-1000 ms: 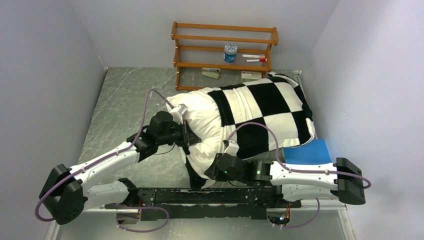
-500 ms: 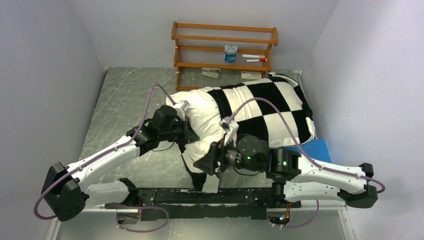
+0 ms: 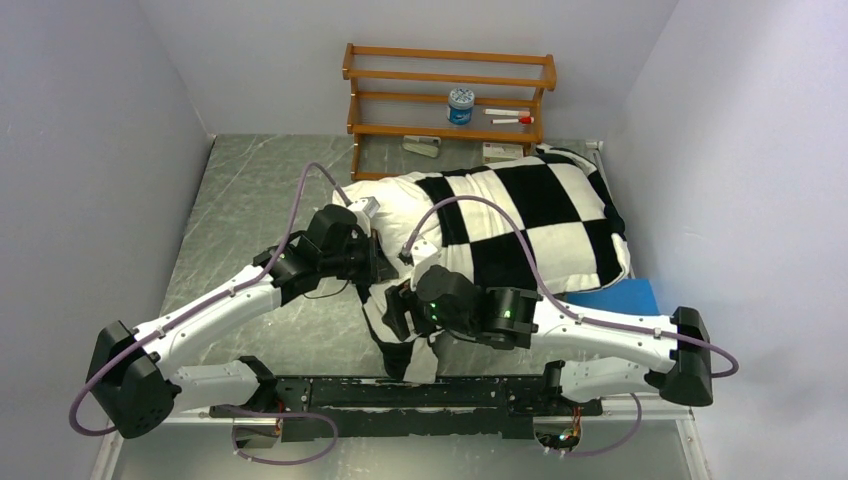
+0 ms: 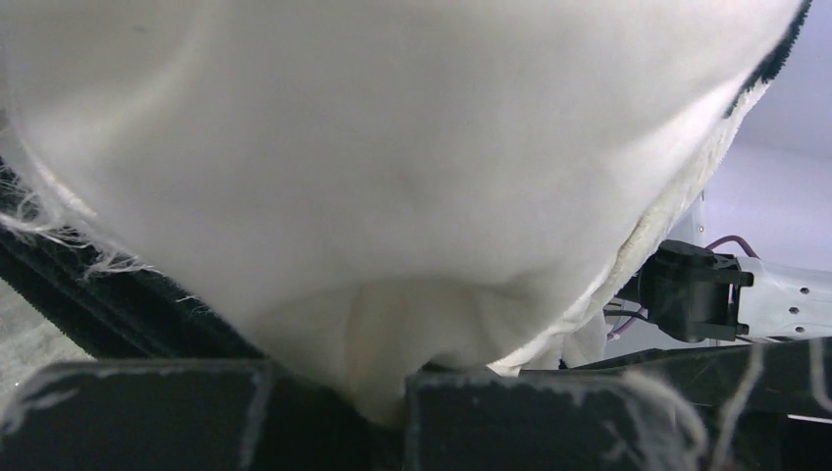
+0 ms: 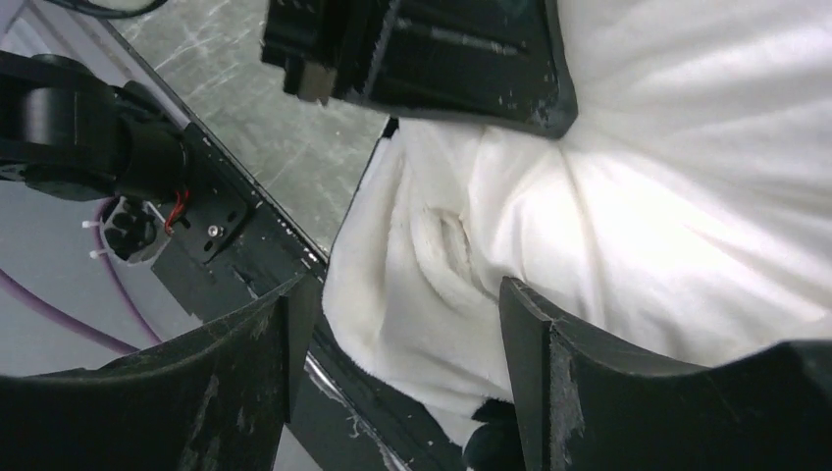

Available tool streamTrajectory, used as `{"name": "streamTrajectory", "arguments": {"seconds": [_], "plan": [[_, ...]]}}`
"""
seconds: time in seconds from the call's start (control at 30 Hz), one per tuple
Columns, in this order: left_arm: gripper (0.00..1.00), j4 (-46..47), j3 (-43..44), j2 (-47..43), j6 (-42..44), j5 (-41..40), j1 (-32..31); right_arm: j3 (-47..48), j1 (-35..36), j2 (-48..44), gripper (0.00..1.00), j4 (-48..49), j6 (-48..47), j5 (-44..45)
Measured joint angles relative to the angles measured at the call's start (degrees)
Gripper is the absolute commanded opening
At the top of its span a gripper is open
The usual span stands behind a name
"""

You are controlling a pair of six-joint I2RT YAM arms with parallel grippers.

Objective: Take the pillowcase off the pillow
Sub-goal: Remove the pillow from the pillowcase.

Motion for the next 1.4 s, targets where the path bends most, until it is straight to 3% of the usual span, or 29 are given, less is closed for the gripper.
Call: {"name": "streamTrajectory", "arguments": {"seconds": [0.2, 0.43, 0.77, 0.87, 1.03, 1.23, 1.4], "plan": [[0.05, 0.02, -0.17, -0.04, -0.66, -0.04, 0.0, 2.58, -1.44, 3.98, 0.51, 0.31, -4.52, -5.57], [0.05, -2.16, 1.92, 1.53, -0.72, -0.63, 0.0, -2.62, -1.55, 6.12, 0.47, 2.71, -4.85, -16.11], [0.05, -4.76, 5.11, 4.59, -0.87, -0.31, 0.02, -5.35, -1.05, -3.43, 0.66, 2.99, -1.73, -15.06], [0.05, -4.76, 5.11, 4.59, -1.18, -0.28, 0.02, -0.68, -1.27, -4.92, 0.67, 1.57, -2.43, -13.2], [0.05, -6.1, 6.75, 5.33, -1.16, -0.39, 0.07, 7.54, -3.21, 0.04, 0.66, -0.42, -4.37, -9.94], [0.05, -6.12, 6.88, 5.2, -1.22, -0.63, 0.07, 3.8, -4.52, 4.31, 0.63, -2.49, -4.31, -9.55], [0.05, -6.25, 6.91, 5.2, -1.25, -0.68, 0.07, -0.07, -4.66, 3.78, 0.68, -1.62, -2.82, -10.99]]}}
